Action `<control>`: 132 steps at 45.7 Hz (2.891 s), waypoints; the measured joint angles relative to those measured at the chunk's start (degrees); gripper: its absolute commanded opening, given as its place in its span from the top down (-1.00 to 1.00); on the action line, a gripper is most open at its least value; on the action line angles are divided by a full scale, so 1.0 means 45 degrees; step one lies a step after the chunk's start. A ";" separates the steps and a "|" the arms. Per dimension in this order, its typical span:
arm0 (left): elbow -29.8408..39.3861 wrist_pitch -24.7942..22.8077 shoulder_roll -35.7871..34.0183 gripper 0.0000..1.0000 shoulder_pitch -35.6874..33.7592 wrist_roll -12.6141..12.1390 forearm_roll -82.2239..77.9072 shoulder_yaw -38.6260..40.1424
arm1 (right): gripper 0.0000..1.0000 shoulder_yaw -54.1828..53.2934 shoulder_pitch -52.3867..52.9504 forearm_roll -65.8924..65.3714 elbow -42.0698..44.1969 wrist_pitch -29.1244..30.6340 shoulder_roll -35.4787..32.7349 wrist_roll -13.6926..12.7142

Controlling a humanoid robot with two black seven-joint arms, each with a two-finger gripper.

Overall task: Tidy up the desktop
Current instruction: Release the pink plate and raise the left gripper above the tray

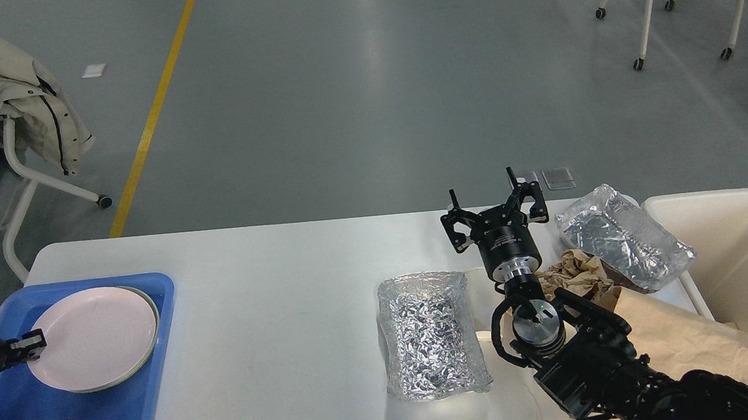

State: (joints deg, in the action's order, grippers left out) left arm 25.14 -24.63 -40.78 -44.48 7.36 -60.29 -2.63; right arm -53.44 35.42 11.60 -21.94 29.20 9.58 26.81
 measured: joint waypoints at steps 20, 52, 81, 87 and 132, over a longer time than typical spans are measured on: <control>-0.0059 -0.0155 -0.0212 -0.37 -0.0411 0.0700 0.0883 0.0049 | -1.00 0.0000 0.0000 0.0000 -0.0009 0.0014 0.0000 0.0000; 0.0036 -0.3980 -0.1500 -0.69 -0.3619 0.3397 1.2709 0.5807 | -1.00 0.0000 -0.0001 0.0000 0.0014 -0.0003 0.0000 0.0000; 0.0006 -0.4779 0.2444 -0.90 -0.1615 0.1530 1.4429 1.1460 | -1.00 0.0000 -0.0001 0.0000 0.0013 -0.0003 0.0000 0.0000; 0.0000 -0.4388 0.2910 -0.90 -0.1504 0.1425 1.4468 1.2012 | -1.00 0.0000 -0.0001 -0.0001 0.0011 -0.0003 -0.0002 0.0000; -0.0021 -0.3785 0.4758 -0.97 0.1869 0.1645 1.4580 1.2242 | -1.00 0.0000 0.0002 0.0000 0.0010 -0.0003 0.0000 0.0000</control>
State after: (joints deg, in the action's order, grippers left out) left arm 25.05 -41.66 -19.37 -36.07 14.76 5.32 52.46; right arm -53.44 35.43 11.60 -21.89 29.18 9.58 26.81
